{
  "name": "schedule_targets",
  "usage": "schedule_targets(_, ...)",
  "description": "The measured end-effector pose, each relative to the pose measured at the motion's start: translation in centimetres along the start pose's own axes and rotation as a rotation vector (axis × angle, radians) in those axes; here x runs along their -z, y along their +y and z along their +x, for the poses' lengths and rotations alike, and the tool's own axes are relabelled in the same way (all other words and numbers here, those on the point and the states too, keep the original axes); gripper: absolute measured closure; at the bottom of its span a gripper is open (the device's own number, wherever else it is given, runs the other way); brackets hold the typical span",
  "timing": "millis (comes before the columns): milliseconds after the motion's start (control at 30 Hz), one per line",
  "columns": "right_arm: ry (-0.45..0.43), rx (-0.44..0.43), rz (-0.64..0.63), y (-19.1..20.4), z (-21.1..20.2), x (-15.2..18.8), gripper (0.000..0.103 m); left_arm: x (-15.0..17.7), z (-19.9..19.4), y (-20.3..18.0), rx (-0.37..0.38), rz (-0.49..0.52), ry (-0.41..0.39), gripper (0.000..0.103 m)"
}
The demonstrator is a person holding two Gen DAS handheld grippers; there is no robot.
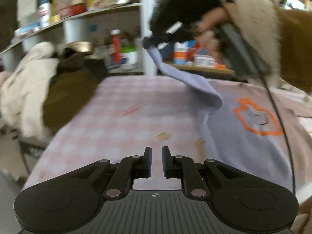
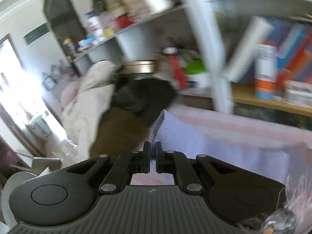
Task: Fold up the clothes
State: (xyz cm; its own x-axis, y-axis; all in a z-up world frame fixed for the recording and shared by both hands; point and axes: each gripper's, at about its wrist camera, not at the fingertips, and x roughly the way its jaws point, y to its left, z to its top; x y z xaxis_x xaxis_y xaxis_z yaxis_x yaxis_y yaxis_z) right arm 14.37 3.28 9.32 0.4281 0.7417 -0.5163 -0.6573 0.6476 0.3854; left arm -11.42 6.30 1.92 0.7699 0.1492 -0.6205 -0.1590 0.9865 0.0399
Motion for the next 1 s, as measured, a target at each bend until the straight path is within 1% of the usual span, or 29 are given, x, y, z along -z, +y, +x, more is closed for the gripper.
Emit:
schedule_targets(67,-0.011,-0.01,-0.03,2.7,2.5,-0.1,0.098,0.6,-0.9,0.9,-0.028,-0.001,0.014,0.089)
schedule_targets(167,-0.017,-0.006,-0.058,5.7,5.6,-0.1,0.099,1.5,-1.8,1.8,-0.058,-0.002,0.035,0.089)
schedule_targets(233,-0.011,0.002,-0.06,6.8,7.1,-0.1,0.098,1.8,-2.2,2.1,-0.07,-0.011,0.048,0.089)
schedule_targets(333,-0.001,0.009,-0.033,7.1,8.5,-0.2,0.098,2.0,-2.4,2.5,-0.078,-0.017,0.06,0.089)
schedule_targets(367,0.016,0.005,-0.028,6.9,8.9,-0.3,0.098,2.0,-2.4,2.5,-0.079,-0.014,0.063,0.089)
schedule_targets(433,0.064,-0.005,-0.023,6.7,9.5,-0.3,0.094,1.9,-2.4,2.5,-0.077,-0.006,0.061,0.089)
schedule_targets(467,0.085,-0.011,-0.023,6.4,9.5,-0.2,0.078,1.9,-2.5,2.4,-0.073,-0.008,0.058,0.089)
schedule_targets(500,0.084,-0.022,-0.02,6.1,8.9,0.1,0.06,2.0,-2.5,2.4,-0.068,-0.009,0.054,0.089)
schedule_targets(533,0.081,-0.033,-0.016,5.7,8.3,0.3,0.06,2.1,-2.5,2.4,-0.064,-0.011,0.051,0.089)
schedule_targets(567,0.081,-0.052,-0.003,5.1,7.4,0.6,0.064,2.1,-2.4,2.4,-0.059,-0.015,0.05,0.089)
schedule_targets(633,0.085,-0.081,0.03,3.8,5.4,1.2,0.067,1.8,-1.6,2.3,-0.032,-0.023,0.048,0.089)
schedule_targets(733,0.069,-0.061,0.055,1.4,1.3,2.3,0.067,1.0,-0.4,1.7,0.02,-0.013,0.043,0.089)
schedule_targets(833,0.052,0.0,0.086,-2.2,-3.7,4.5,0.067,0.1,0.8,0.5,0.076,0.012,0.036,0.089)
schedule_targets(933,0.05,0.12,0.117,-6.4,-9.4,7.9,0.067,-0.7,1.8,-1.2,0.117,0.034,0.041,0.089)
schedule_targets(1000,0.063,0.216,0.149,-8.9,-13.4,10.9,0.067,-0.9,2.3,-2.5,0.14,0.042,0.047,0.089)
